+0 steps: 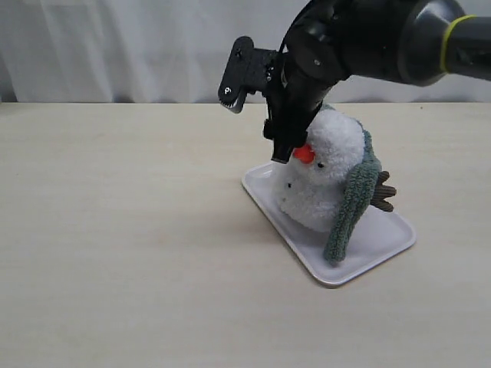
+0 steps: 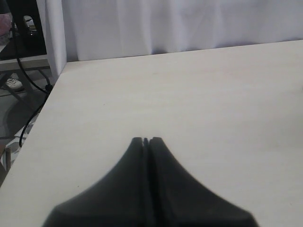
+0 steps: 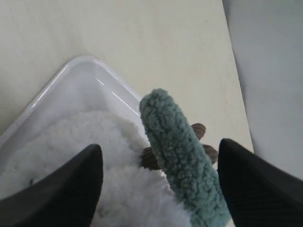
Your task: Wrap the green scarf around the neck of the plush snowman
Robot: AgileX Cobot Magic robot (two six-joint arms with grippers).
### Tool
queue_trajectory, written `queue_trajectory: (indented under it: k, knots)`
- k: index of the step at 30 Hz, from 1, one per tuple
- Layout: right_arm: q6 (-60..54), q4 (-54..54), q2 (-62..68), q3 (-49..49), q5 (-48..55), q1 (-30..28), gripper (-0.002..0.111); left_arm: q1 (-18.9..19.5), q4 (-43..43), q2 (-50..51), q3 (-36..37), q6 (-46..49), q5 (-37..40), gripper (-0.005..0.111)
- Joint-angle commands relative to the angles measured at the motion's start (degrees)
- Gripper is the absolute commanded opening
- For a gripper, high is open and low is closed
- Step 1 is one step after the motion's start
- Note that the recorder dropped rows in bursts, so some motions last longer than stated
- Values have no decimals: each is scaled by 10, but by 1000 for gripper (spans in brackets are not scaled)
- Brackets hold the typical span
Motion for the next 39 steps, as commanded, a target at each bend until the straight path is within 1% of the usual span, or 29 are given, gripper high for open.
queue_trajectory:
  k: [1, 3, 8, 10, 14, 16, 21, 22, 23, 25, 28, 31, 39]
  knots:
    - [31, -78, 25, -4, -36, 1, 64, -5, 0, 0, 1, 3, -8, 0]
    - [52, -112, 37, -4, -54, 1, 64, -5, 0, 0, 1, 3, -8, 0]
    - [51, -128, 62, -4, -80, 1, 64, -5, 0, 0, 1, 3, -8, 0]
    - [67, -163, 71, -4, -81, 1, 64, -5, 0, 0, 1, 3, -8, 0]
    - [146, -269, 85, -4, -77, 1, 64, -5, 0, 0, 1, 3, -8, 0]
    - [168, -299, 92, -4, -77, 1, 64, -5, 1, 0, 1, 3, -6, 0]
    - [173, -315, 110, -4, -77, 1, 64, -5, 1, 0, 1, 3, -6, 0]
    - [173, -315, 113, -4, -77, 1, 63, -5, 1, 0, 1, 3, -6, 0]
    - [173, -314, 113, -4, -76, 1, 59, -5, 1, 0, 1, 3, -6, 0]
    - [179, -314, 113, -4, -75, 1, 49, -5, 1, 0, 1, 3, -6, 0]
    - [179, -314, 113, -5, -56, 8, 24, -5, 1, 0, 1, 3, -6, 0]
    - [168, -320, 113, -5, -28, 24, 4, -5, 1, 0, 1, 3, -6, 0]
    - [166, -377, 105, -9, 2, 80, 4, -5, 1, 0, 1, 3, -6, 0]
